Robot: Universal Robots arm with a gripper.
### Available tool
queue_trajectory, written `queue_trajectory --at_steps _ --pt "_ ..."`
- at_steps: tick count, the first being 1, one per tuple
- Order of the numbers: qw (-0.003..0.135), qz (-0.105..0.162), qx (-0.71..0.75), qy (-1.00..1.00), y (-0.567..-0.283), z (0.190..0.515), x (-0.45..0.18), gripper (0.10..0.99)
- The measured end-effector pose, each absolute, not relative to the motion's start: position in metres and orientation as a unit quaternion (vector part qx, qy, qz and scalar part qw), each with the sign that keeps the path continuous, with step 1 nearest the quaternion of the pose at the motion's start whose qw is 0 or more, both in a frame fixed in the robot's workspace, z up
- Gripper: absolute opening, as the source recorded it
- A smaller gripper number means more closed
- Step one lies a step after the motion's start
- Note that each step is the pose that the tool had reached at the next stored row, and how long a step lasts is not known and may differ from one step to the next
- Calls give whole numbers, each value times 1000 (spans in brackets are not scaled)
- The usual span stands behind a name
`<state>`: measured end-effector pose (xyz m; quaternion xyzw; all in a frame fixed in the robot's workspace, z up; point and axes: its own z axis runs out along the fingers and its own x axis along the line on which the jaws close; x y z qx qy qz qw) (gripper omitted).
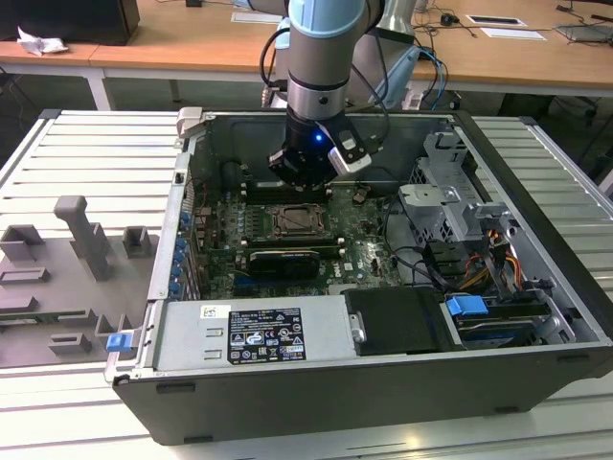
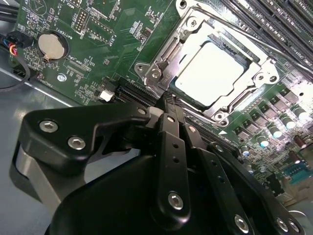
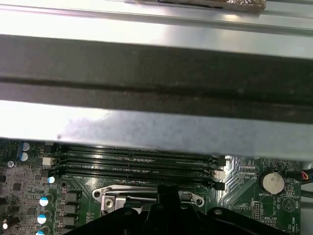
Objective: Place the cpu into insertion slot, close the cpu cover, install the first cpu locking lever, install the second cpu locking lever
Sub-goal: 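Install the first cpu locking lever, then install the second cpu locking lever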
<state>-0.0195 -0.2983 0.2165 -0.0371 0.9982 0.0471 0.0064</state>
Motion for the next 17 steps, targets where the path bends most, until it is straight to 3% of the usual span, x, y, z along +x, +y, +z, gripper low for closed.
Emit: queue_trajectory --at_steps 17 --pt "6 47 -37 998 -307 217 -19 106"
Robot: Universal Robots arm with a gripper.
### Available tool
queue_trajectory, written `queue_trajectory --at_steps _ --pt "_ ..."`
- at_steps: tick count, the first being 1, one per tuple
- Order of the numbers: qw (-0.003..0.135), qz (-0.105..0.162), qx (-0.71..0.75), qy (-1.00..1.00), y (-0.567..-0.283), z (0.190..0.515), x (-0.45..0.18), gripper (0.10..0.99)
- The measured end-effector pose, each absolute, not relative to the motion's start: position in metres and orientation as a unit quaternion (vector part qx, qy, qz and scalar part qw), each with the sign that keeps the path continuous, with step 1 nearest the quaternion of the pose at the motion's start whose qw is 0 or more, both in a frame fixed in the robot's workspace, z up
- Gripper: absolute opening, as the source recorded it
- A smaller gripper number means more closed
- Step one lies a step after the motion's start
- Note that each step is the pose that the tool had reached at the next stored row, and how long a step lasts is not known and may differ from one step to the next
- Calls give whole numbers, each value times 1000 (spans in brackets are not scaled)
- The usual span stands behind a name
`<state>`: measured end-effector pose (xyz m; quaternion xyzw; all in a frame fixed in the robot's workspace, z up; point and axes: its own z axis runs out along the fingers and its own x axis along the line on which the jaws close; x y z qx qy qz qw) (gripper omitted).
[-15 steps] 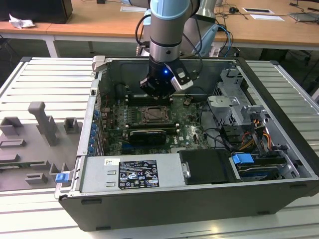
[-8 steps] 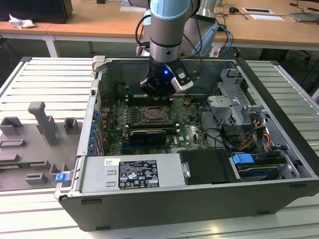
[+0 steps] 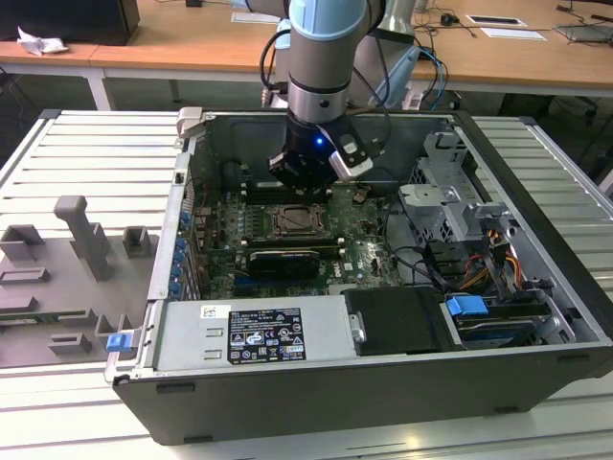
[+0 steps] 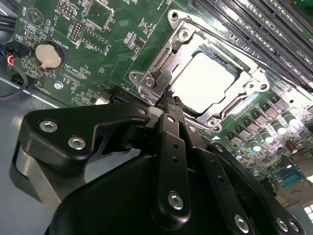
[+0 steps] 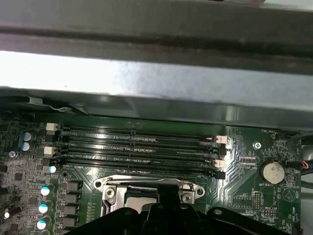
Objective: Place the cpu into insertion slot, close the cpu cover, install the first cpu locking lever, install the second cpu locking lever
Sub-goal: 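Install the second cpu locking lever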
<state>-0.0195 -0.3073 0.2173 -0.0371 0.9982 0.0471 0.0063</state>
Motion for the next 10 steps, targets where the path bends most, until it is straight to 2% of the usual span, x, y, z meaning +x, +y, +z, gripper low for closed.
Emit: queue_trajectory --at_steps 4,10 --pt "6 47 -37 998 -307 235 -19 106" --pt "6 47 -37 998 -318 237 -19 106"
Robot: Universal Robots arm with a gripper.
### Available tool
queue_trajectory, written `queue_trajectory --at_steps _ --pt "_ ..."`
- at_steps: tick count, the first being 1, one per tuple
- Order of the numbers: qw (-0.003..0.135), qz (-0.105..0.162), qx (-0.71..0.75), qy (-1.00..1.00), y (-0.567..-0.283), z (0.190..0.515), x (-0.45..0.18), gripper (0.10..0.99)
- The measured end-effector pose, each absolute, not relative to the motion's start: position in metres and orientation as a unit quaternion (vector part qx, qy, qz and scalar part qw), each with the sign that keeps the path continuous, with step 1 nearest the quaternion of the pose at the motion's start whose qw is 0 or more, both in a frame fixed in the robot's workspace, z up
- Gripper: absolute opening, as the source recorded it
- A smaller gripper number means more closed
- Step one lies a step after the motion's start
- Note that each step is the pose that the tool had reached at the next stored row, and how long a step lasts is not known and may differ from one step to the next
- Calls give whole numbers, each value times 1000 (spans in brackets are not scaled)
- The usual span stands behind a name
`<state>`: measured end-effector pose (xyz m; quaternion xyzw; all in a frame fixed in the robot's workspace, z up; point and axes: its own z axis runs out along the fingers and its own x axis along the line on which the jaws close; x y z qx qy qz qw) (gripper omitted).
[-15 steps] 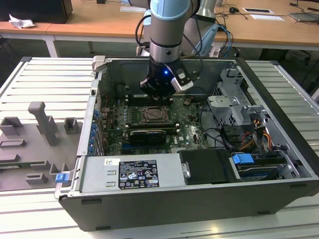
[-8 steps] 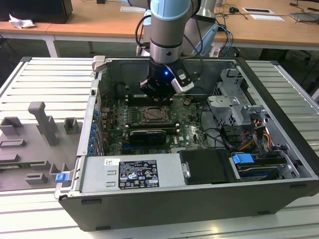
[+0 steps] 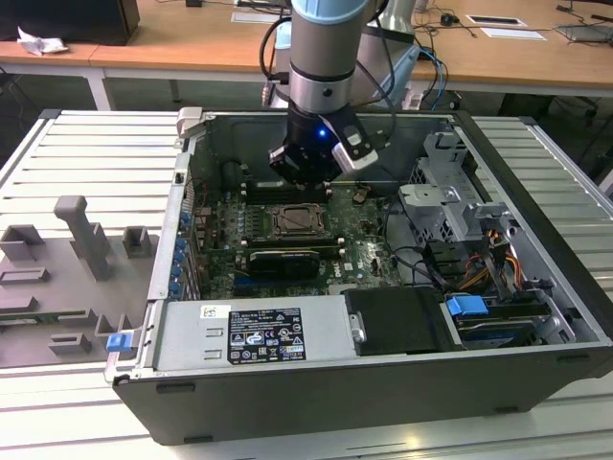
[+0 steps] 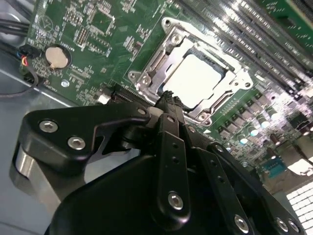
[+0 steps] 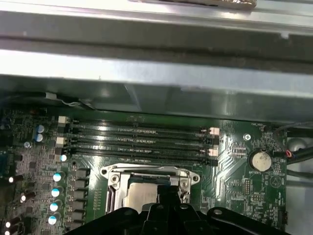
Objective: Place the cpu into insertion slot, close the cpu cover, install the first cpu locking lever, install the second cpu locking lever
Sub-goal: 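Install the second cpu locking lever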
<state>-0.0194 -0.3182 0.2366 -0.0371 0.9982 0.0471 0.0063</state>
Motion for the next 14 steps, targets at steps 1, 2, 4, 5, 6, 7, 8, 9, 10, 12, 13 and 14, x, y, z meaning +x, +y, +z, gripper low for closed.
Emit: queue_trajectory --at_steps 1,2,4,5,6,7,8,9,10,12,13,14 --pt "6 47 -37 998 -320 237 -19 106" --pt "6 47 -37 998 -320 237 -19 106" --pt "6 47 -37 998 -321 237 -19 106" --pt "6 47 -37 998 -322 236 -19 106" --pt "6 47 -37 998 -323 237 -19 106" --pt "6 47 -37 998 -323 236 -19 106" --pt "6 47 -37 998 -323 236 -19 106" --pt "6 47 -37 998 -323 237 -19 106" --pt "6 47 -37 998 -323 238 -19 106" --pt "6 47 -37 998 -323 244 -19 106" --pt "6 47 -37 998 -323 249 -19 106" --pt "6 47 -37 998 -324 251 -19 106"
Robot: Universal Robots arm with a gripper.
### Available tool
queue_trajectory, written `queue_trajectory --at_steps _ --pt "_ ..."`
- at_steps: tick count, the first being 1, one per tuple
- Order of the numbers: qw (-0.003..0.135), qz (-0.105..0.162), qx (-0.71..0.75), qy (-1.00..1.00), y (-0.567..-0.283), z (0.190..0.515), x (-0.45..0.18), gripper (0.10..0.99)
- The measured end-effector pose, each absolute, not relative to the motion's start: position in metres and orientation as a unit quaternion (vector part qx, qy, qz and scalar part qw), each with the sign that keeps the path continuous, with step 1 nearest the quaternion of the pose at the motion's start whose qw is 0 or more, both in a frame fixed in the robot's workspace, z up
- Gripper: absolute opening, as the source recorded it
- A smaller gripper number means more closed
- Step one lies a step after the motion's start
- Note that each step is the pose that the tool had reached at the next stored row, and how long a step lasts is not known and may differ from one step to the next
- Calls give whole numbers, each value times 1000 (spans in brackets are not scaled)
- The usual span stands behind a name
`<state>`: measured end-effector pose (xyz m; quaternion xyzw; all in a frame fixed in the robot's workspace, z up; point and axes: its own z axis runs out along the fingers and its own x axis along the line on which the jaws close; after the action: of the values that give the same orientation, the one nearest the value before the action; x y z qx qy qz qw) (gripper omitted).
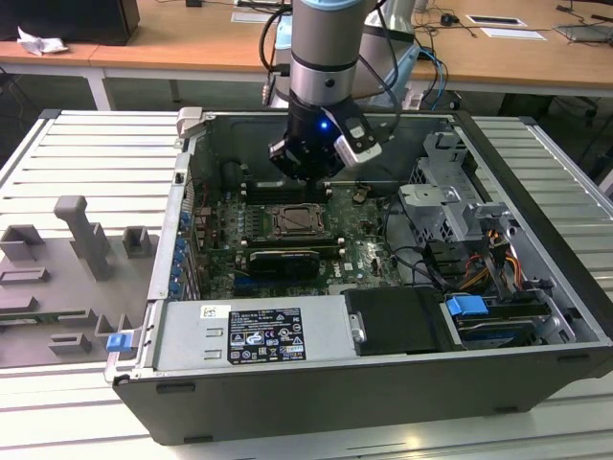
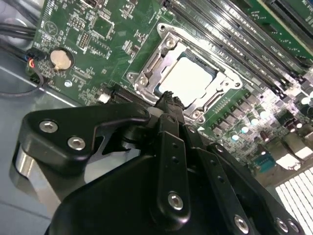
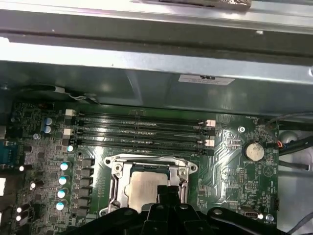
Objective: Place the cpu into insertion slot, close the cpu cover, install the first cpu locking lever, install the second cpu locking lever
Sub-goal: 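Install the second cpu locking lever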
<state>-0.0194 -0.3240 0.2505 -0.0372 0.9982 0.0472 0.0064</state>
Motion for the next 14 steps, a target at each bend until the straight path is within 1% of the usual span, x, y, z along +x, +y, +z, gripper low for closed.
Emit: queue_trajectory --at_steps 9,14 --pt "6 50 -37 998 -349 247 -20 106" --pt "5 50 -38 998 -358 238 -20 106"
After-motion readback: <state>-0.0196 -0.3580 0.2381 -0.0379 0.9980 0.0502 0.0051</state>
